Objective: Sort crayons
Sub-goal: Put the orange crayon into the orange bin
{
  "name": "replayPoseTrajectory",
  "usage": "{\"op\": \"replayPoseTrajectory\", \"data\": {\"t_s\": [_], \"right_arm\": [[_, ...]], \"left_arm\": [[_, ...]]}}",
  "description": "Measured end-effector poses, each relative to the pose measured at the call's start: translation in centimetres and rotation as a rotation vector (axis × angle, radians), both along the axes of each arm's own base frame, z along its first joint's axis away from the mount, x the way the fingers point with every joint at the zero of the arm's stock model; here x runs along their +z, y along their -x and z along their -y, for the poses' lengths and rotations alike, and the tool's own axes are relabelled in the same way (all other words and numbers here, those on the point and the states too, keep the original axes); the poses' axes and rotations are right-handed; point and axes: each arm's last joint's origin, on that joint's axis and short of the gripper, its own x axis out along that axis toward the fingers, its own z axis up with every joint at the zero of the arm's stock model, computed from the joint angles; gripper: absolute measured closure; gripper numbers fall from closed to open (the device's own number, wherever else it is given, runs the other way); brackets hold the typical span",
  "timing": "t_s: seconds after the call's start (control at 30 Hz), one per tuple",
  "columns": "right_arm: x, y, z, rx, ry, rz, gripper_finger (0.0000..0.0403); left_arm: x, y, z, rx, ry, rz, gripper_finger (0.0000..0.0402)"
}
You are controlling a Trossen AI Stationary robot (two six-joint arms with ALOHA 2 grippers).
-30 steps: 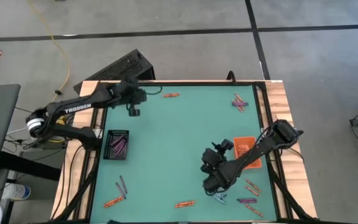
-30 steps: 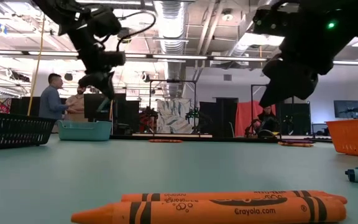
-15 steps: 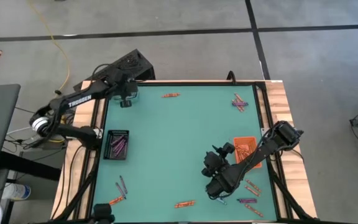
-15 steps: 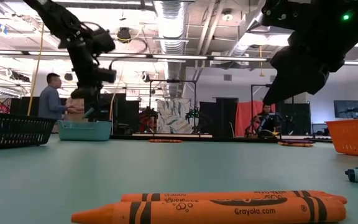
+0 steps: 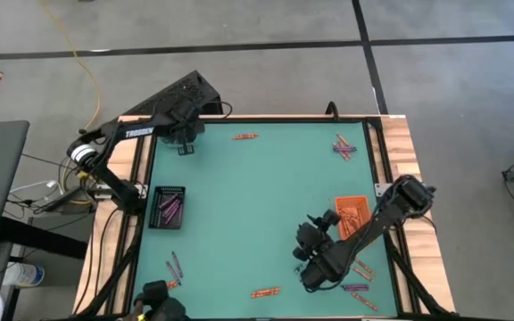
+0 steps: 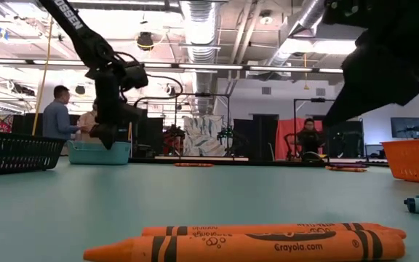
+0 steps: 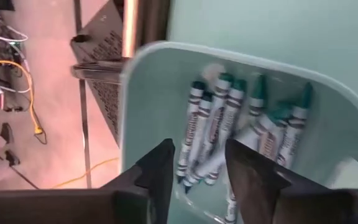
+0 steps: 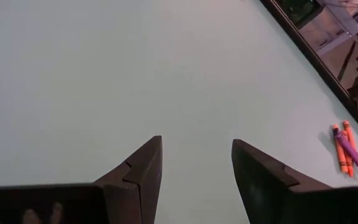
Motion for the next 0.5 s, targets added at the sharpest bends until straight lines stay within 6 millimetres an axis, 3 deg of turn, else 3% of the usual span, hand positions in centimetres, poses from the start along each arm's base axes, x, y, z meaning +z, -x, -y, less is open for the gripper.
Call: {"op": "replayPoseTrajectory", "data": {"t_s": [0.23, 0.5], "right_arm": [[0.8, -0.1, -2.4, 0.170, 0.019, 0.002, 0.0210], [1.1, -1.6, -6.8, 0.512, -0.113, 0.042, 0.0210]], "left_arm": [[4.4, -0.7, 1.2, 0.000, -0.113, 0.116, 0.0238], [9.9, -0.8, 5.0, -0.050, -0.230, 0.376, 0.0237]]}}
